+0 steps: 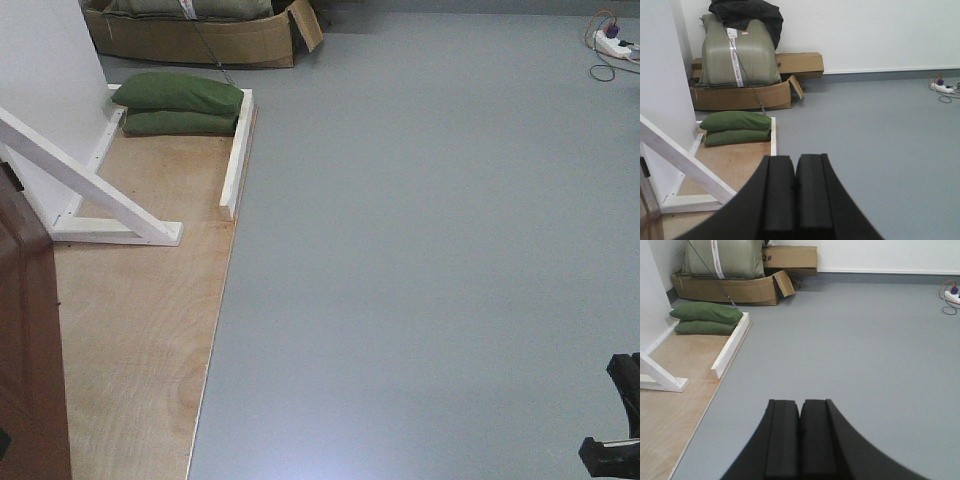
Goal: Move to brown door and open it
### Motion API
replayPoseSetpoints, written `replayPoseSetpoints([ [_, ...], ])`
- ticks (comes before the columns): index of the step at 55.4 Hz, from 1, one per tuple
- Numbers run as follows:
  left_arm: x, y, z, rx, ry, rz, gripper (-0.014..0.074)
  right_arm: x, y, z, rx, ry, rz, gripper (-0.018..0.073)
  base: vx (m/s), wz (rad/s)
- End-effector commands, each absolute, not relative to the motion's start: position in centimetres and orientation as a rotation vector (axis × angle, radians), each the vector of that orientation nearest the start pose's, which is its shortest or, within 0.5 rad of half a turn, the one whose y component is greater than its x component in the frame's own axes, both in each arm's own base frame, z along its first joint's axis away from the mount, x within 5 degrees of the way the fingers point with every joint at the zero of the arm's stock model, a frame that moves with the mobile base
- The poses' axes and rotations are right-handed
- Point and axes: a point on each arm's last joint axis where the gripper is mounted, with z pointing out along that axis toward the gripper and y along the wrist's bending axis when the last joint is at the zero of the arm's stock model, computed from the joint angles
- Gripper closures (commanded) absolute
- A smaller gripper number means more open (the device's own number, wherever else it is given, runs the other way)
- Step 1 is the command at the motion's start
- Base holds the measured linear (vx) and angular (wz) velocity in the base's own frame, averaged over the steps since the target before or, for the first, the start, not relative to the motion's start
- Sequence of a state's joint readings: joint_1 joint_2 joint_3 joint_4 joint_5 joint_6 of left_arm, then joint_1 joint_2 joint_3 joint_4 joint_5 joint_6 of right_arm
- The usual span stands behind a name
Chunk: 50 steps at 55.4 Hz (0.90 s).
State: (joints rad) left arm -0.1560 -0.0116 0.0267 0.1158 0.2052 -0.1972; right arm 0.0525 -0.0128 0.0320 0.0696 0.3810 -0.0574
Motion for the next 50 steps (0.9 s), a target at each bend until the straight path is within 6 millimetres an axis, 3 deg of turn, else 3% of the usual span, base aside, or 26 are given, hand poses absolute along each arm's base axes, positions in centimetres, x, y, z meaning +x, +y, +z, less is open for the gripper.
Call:
replayPoseSetpoints([
  [1,5.44,-0.74,19.99,0.041,1.595,-0.185,0.0603,5.38,0.47,17.49,-0.065,1.803,0.055,0.0559,0.00,0.00],
  [50,5.38,-0.57,20.52,0.045,1.592,-0.140,0.0603,5.40,0.47,17.53,-0.064,1.798,0.055,0.0559,0.00,0.00],
])
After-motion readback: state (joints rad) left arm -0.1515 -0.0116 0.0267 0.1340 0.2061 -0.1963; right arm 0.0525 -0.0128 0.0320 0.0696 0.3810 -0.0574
